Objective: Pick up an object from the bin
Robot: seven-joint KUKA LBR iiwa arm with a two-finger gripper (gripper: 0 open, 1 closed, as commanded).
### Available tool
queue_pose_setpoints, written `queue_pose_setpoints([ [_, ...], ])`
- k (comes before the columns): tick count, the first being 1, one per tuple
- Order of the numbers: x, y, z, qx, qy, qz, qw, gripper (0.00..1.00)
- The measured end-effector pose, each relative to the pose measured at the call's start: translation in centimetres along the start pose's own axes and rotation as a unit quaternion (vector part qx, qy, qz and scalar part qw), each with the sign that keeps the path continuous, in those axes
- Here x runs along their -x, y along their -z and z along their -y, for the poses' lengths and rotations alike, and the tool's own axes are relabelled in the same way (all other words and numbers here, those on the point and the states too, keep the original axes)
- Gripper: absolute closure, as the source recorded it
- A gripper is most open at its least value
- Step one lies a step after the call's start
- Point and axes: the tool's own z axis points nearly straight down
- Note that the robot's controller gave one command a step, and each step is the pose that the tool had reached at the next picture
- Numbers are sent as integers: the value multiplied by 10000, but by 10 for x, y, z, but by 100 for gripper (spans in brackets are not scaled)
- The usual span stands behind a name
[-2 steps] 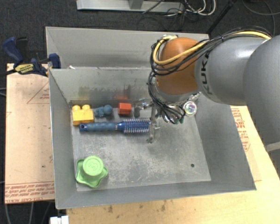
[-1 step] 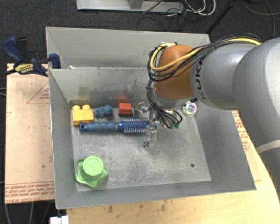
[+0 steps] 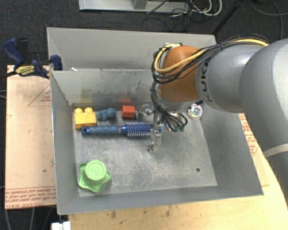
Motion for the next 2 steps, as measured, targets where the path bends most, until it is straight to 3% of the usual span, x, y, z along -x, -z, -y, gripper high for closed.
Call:
queue_pose_setpoints([
  [1,0,-1,0,-1,0,-4,10000,100],
  [2,2,61,0,-10,8,26,10000,100],
])
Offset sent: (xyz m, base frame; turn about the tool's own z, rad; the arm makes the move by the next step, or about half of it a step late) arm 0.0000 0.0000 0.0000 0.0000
